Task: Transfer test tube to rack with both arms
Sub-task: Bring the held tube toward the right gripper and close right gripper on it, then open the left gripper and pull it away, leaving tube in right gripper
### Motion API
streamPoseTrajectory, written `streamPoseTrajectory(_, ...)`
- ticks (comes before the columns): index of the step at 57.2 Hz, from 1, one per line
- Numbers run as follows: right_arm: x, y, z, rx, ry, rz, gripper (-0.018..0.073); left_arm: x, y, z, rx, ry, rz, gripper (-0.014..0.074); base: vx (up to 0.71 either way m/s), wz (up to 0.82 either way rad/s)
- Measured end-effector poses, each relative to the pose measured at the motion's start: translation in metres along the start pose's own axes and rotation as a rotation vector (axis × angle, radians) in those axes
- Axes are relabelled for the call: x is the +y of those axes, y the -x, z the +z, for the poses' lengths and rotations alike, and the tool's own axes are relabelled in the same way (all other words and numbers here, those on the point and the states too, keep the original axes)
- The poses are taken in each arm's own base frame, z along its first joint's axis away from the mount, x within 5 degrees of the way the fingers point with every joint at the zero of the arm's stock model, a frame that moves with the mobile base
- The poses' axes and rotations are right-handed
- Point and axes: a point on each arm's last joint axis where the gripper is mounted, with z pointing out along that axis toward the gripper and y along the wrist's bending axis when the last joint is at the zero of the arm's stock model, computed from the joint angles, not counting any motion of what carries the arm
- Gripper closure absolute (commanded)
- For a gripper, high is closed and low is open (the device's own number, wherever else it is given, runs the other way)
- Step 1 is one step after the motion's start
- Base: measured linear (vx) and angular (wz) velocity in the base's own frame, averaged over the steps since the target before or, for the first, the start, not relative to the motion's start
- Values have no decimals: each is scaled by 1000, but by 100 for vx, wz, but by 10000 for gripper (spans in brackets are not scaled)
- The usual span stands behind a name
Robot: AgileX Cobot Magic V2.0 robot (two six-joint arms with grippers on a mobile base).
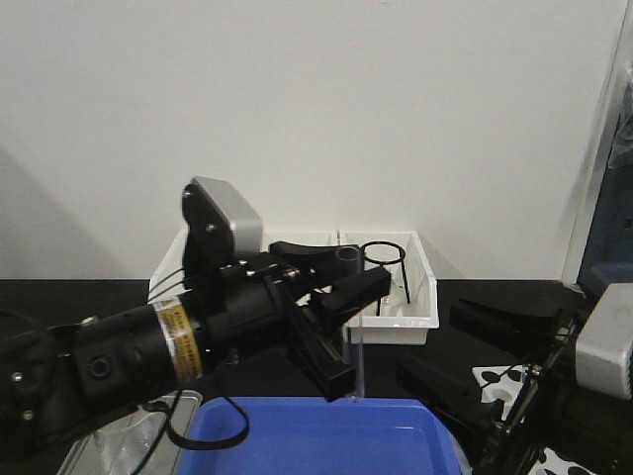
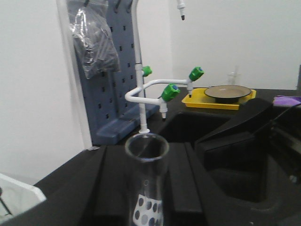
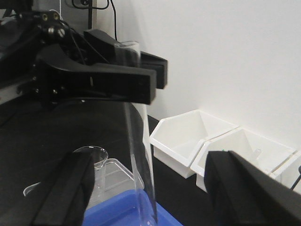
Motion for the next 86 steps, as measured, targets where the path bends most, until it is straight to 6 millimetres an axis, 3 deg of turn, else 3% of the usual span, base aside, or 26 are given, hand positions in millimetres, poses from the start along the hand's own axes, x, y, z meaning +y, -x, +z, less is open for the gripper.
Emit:
streamPoseTrajectory(7, 0, 0, 0, 0, 0, -1, 26, -14, -4, 19, 14, -43, -13, 601, 0, 0)
streamPoseTrajectory(15, 0, 0, 0, 3, 3, -4, 26, -24, -7, 27, 31, -59, -19, 601, 0, 0)
streamPoseTrajectory(48, -1, -2, 0, 27, -7, -17, 26, -29, -11, 31, 85, -10, -42, 601, 0, 0)
streamPoseTrajectory(66, -1, -3, 0, 30, -18, -6, 26, -39, 13, 38, 9, -62, -2, 601, 0, 0)
streamPoseTrajectory(86, -2, -3, 0, 34, -23, -6, 29, -40, 11, 38, 37, -63, -62, 601, 0, 0)
